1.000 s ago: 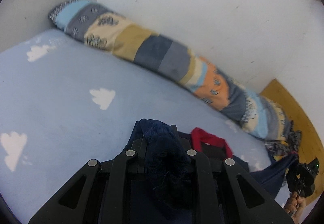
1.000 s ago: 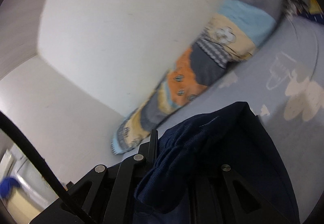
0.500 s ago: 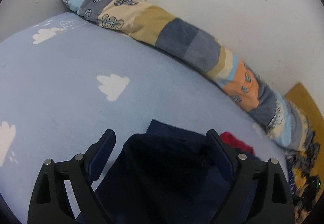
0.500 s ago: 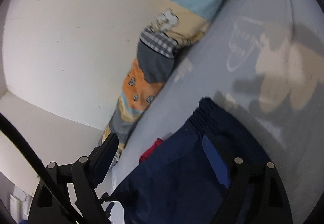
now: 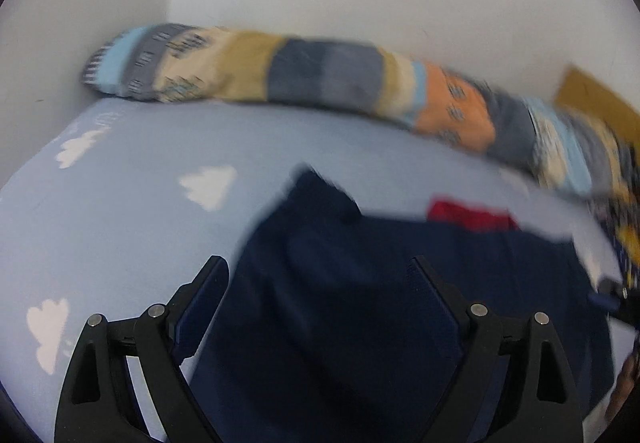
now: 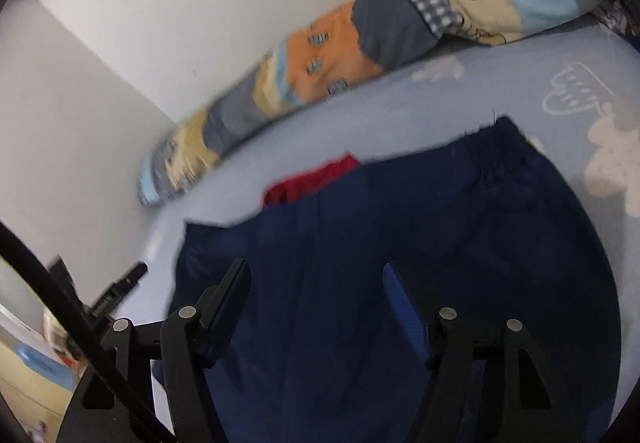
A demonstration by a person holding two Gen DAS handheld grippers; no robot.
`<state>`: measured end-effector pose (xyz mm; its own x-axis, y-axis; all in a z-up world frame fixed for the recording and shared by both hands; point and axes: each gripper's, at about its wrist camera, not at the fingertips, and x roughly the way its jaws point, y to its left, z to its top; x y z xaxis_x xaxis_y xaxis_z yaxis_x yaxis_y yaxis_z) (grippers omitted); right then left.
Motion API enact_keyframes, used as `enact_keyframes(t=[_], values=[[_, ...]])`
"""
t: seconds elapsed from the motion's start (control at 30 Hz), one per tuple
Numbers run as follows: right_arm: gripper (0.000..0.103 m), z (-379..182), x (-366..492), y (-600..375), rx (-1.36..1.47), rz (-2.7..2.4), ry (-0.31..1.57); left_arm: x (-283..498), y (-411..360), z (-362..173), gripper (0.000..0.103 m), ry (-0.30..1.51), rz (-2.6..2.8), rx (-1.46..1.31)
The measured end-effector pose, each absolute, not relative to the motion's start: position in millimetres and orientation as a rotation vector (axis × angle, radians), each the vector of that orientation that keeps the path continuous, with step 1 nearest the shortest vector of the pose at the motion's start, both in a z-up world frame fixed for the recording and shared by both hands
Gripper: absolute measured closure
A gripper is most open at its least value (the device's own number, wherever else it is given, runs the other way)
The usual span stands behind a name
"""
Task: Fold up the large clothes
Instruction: 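Release the hem with both grippers and pull them back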
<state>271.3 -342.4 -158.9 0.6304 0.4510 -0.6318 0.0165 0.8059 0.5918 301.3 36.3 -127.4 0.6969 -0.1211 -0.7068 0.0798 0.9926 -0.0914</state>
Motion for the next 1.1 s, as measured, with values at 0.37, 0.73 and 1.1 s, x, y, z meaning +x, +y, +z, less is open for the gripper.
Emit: enact_keyframes(t=[0.37,0.73,1.1], values=[[0.033,-208,226,-378,0.588,0.054,1.039,271,90,-220,0.006,0.96,0.031,-0.098],[0.032,-161,160,-309,0.494,0.149,1.008,194,52,-153,0.006,0.834,-0.04,0.073],[0.032,-186,136,-326,0.567,0.067,1.106,182,36,-195,0.004,1.015,-0.062,0.233]])
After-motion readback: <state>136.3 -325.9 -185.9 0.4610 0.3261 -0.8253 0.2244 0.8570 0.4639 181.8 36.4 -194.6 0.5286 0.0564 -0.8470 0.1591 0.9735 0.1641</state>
